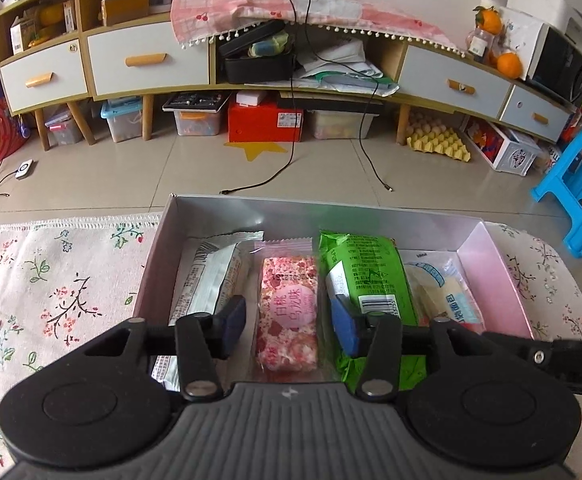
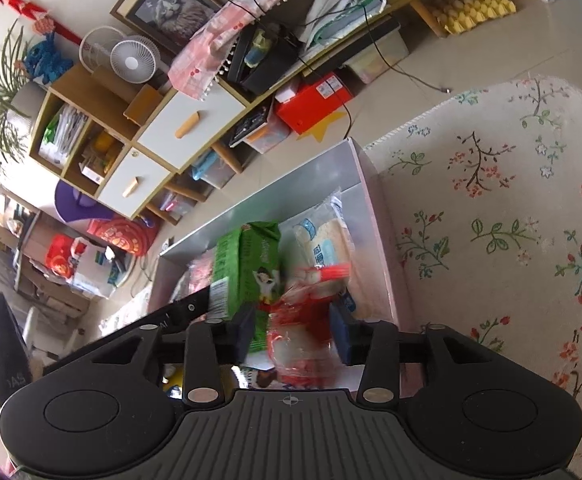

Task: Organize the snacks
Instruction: 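Carry both packs into the pink box and open both tools, then move both tools back over the snacks left on the cloth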

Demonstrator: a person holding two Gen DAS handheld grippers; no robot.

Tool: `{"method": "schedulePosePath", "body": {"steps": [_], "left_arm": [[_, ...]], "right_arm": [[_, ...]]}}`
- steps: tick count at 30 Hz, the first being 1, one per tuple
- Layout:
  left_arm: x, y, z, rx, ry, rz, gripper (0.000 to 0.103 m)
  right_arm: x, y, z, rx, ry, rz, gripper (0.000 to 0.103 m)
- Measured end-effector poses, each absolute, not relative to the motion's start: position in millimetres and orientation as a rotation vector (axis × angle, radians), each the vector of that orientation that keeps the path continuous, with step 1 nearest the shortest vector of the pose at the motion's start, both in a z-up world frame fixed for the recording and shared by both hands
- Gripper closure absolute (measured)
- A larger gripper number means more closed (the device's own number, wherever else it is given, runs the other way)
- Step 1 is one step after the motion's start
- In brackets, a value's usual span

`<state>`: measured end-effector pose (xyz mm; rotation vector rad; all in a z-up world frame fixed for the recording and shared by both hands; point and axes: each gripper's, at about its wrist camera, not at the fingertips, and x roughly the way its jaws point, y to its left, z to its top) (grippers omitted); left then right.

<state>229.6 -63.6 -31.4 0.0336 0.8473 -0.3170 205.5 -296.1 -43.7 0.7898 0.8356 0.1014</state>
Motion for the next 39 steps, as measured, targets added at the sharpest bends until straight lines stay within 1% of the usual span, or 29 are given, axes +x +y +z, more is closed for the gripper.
{"method": "schedulePosePath", "body": {"steps": [1, 8, 10, 13, 15, 17, 19, 24, 28, 32, 33, 35, 39], "left_arm": [[229, -64, -30, 0.037, 0.847, -0.313, 0.055], [216, -61, -17, 0.019, 0.85, -0.322, 0.046], [211, -60, -11, 0.018, 0.847, -0.324, 0.044], [201, -58, -2, 0.014, 0.84, -0.333, 0.039], [194, -56, 3, 0.012, 0.834, -0.341, 0.033], [188, -54, 8, 0.007, 0.835, -0.348, 0.031], [181, -51, 11, -0.001, 0.841, -0.349, 0.028], [163, -41, 16, -0.01, 0.846, -0.352, 0.018], [146, -35, 18, 0.005, 0.863, -0.368, 0.013], [128, -22, 17, 0.016, 0.872, -0.366, 0.005], [123, -19, 17, 0.011, 0.875, -0.366, 0.003], [114, -12, 16, 0.01, 0.881, -0.369, 0.002], [99, -3, 12, 0.036, 0.886, -0.361, 0.001]], "right_arm": [[204, -297, -43, 0.799, 0.834, 0.1, 0.051], [191, -301, -25, 0.823, 0.828, 0.109, 0.05], [186, -302, -16, 0.823, 0.82, 0.114, 0.046], [177, -301, -4, 0.818, 0.806, 0.116, 0.043], [170, -302, 4, 0.821, 0.799, 0.118, 0.042], [165, -302, 9, 0.819, 0.8, 0.115, 0.041], [158, -300, 14, 0.809, 0.803, 0.11, 0.038], [140, -296, 25, 0.78, 0.81, 0.098, 0.033], [127, -288, 31, 0.732, 0.845, 0.085, 0.031], [113, -279, 33, 0.703, 0.891, 0.081, 0.03], [111, -277, 34, 0.699, 0.901, 0.084, 0.028], [103, -273, 34, 0.687, 0.916, 0.089, 0.025], [90, -261, 30, 0.655, 0.983, 0.082, 0.024]]}}
